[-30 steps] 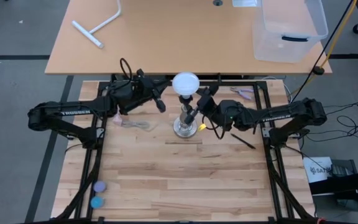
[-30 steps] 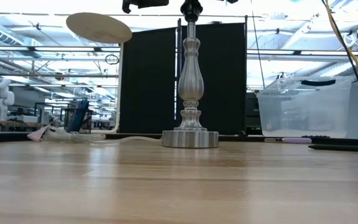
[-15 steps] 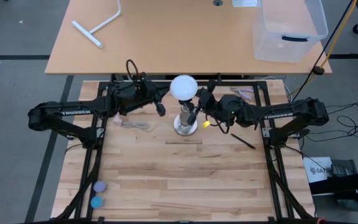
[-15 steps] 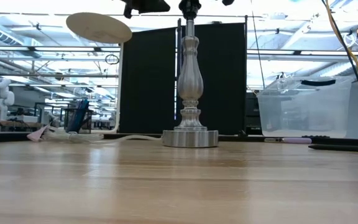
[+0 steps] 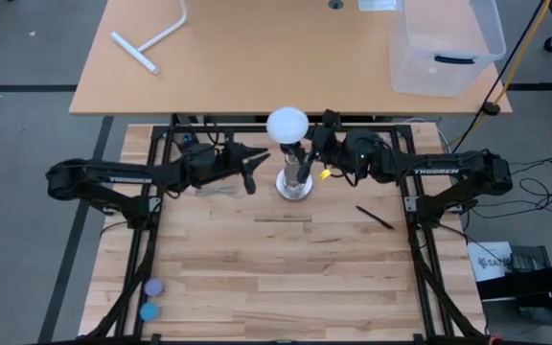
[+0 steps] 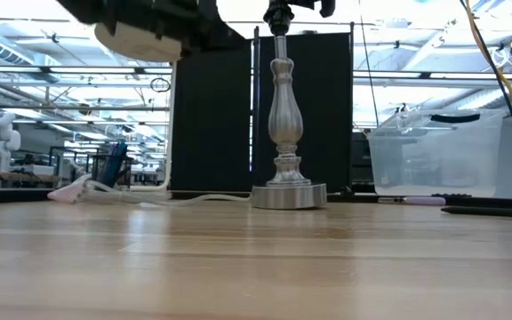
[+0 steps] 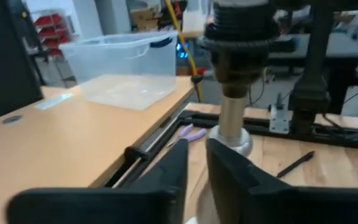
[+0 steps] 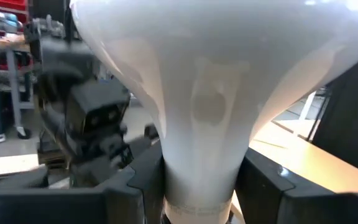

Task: Screw lightbulb
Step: Remove the lightbulb from the lamp

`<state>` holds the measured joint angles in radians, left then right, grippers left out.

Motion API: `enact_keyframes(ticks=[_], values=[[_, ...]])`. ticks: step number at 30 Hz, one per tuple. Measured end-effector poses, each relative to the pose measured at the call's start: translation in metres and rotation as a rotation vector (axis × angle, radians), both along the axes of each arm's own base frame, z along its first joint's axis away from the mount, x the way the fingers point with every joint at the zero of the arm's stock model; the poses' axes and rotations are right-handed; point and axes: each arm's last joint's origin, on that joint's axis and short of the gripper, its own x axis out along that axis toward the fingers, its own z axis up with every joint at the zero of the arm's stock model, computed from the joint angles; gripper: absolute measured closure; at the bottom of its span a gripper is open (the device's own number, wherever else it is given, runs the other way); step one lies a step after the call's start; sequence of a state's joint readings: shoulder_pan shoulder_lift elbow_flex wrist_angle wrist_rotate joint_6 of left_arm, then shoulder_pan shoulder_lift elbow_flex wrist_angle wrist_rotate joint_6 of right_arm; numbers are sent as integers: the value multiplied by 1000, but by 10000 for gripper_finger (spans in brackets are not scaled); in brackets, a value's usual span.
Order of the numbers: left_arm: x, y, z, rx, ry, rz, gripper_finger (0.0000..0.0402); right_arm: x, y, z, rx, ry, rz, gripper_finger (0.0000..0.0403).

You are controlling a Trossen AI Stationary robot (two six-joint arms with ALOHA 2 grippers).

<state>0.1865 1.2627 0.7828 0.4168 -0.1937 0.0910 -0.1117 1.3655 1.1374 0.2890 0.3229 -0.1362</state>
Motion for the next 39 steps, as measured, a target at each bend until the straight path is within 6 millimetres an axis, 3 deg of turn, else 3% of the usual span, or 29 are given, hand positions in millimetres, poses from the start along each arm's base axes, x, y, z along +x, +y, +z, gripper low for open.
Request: enact_keyframes(ticks=[9, 14, 27, 39], values=[[39, 3, -53, 3, -58, -18, 174, -1, -11, 0, 17, -7, 27, 255], [52, 6, -60, -25, -145, -17, 133, -2, -12, 0, 17, -7, 23, 256], [68, 8, -33, 2, -231, -41, 140, -2, -14, 0, 14, -9, 18, 256], [68, 17, -35, 27, -180, -19, 231, -2, -14, 2, 16, -36, 18, 256]])
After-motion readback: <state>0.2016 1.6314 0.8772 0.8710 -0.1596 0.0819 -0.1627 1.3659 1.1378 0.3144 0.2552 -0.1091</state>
